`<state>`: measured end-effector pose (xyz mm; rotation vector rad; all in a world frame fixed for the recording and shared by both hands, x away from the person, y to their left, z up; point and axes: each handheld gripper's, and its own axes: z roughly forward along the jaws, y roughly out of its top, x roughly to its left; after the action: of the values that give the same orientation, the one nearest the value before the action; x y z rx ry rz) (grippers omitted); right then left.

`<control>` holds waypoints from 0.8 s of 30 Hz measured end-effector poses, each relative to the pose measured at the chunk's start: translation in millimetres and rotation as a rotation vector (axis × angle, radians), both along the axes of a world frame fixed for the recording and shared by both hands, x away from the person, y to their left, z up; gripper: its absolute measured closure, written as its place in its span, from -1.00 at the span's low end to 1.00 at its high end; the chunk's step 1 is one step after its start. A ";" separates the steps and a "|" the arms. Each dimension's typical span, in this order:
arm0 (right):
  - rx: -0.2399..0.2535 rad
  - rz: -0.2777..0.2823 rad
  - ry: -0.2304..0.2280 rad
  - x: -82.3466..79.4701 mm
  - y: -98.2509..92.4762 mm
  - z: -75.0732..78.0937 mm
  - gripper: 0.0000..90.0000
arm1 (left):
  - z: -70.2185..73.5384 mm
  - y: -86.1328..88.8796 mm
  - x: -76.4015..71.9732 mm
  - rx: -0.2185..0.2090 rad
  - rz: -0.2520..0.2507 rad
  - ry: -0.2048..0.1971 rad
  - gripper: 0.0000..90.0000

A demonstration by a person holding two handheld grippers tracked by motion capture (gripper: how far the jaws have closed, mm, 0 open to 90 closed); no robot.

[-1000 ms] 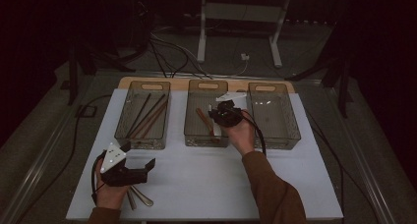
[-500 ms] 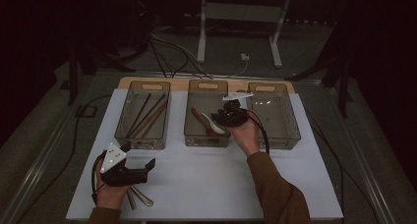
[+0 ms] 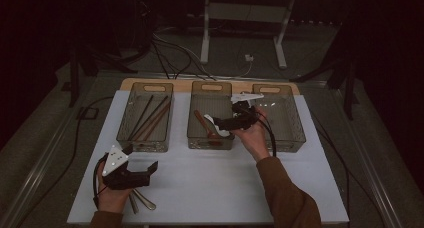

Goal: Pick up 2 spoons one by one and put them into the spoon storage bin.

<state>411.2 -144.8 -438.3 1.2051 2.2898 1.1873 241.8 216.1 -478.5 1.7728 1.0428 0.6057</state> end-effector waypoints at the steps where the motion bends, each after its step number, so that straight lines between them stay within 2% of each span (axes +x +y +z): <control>1: 0.003 0.002 -0.003 -1.5 -1.6 0.8 -1.00 | 0.0 -0.1 0.0 0.000 0.001 0.000 -0.98; 13: 0.020 0.022 -0.058 -22.4 -27.3 5.4 -1.00 | 0.4 -0.7 -0.4 0.001 0.004 -0.001 -0.98; 20: 0.040 0.074 -0.095 -37.0 -40.9 3.9 -1.00 | 1.0 0.0 -0.6 0.001 0.011 -0.004 -0.98; 24: 0.035 0.099 -0.114 -43.9 -47.7 3.7 -1.00 | 0.7 0.1 0.0 0.004 0.016 0.002 -0.98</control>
<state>367.2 -192.5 -434.6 1.0186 2.2753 1.3006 241.9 216.2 -477.9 1.7702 1.0589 0.6160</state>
